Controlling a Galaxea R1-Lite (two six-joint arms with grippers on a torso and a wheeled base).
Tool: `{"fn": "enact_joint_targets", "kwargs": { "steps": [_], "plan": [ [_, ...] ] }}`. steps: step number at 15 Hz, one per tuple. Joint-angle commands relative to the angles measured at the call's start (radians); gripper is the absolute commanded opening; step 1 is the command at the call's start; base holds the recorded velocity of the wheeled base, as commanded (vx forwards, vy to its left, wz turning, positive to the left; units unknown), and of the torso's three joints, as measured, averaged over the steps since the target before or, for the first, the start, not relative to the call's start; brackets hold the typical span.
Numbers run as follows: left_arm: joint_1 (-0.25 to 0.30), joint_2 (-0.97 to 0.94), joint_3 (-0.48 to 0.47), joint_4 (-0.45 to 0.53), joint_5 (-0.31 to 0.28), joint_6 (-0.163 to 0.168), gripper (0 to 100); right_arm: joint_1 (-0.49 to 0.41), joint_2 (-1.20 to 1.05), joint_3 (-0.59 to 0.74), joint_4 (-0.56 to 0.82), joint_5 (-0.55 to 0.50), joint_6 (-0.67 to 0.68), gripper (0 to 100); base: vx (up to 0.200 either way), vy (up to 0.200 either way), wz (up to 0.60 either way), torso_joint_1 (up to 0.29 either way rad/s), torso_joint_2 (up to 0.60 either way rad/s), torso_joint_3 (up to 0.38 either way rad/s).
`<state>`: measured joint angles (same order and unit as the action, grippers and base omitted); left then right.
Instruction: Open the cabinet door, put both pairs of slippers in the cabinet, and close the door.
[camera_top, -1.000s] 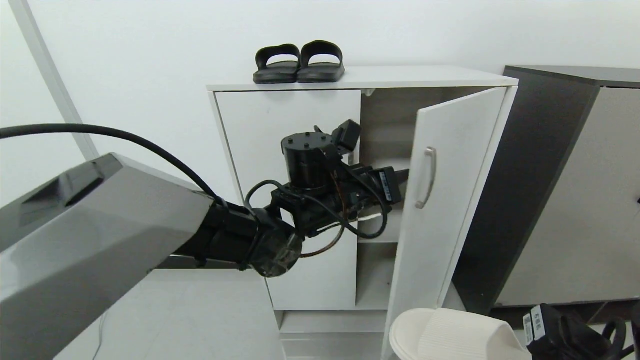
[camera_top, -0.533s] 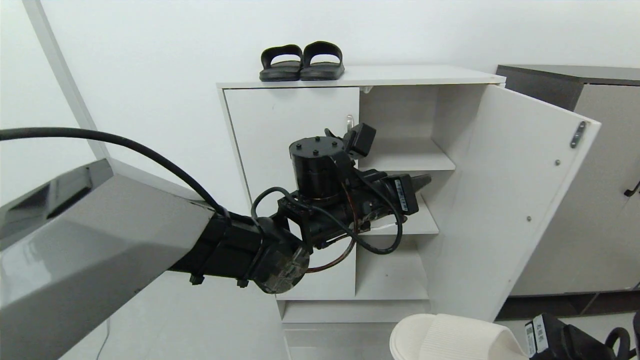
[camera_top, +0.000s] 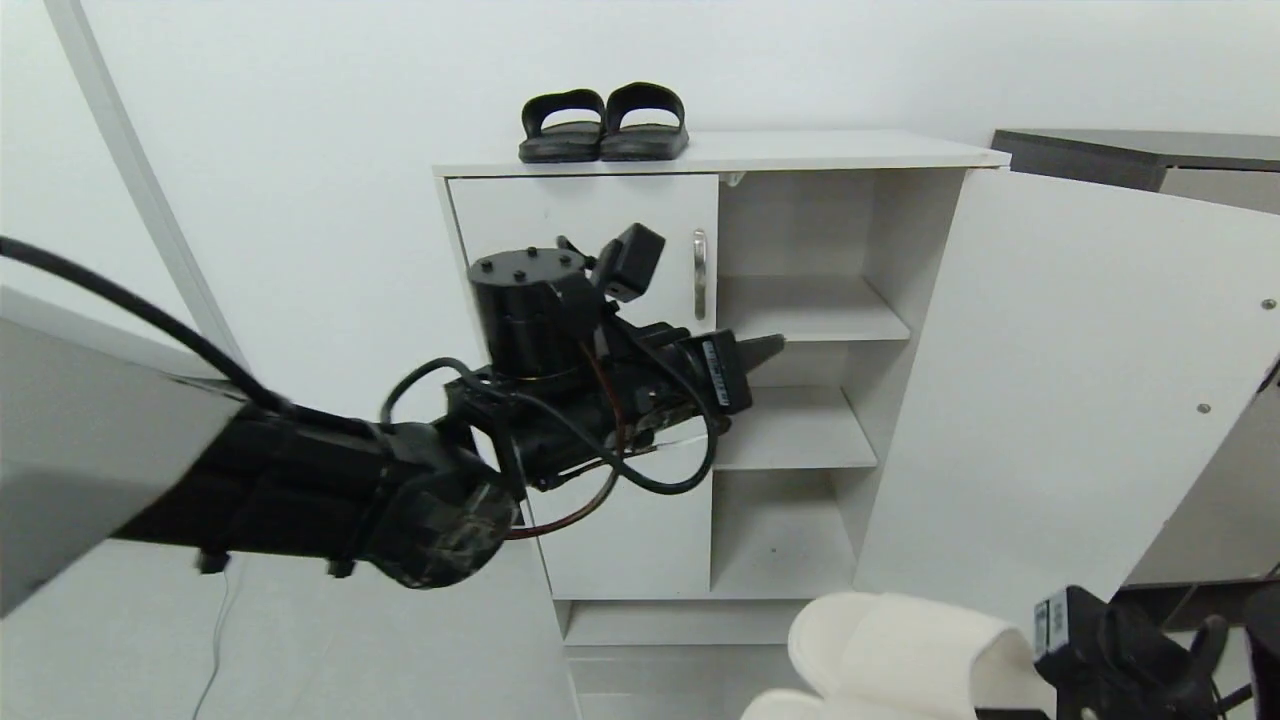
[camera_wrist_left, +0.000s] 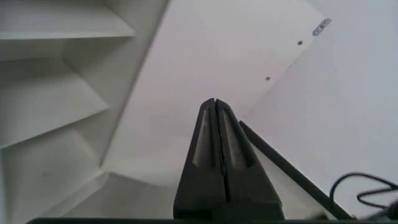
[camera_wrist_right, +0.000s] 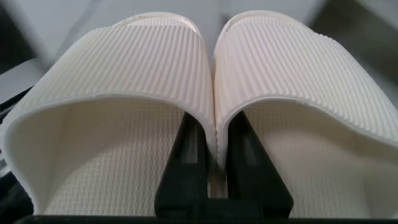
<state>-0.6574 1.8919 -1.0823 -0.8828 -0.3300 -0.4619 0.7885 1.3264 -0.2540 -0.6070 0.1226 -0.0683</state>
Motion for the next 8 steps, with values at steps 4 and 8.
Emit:
{"fn": "enact_joint_targets", "kwargs": {
  "steps": [4,8],
  "plan": [
    [0.401,-0.876,0.504,0.438,0.012,0.167,0,-0.026,0.154,-0.191,-0.054,-0.308,0.17,0,0.0,0.0,0.0,0.0,0.0,0.0],
    [0.677,-1.324,0.558,0.849,0.088,0.213,0,-0.028,0.281,-0.294,-0.066,-0.508,0.283,0,0.0,0.0,0.0,0.0,0.0,0.0]
  ]
}}
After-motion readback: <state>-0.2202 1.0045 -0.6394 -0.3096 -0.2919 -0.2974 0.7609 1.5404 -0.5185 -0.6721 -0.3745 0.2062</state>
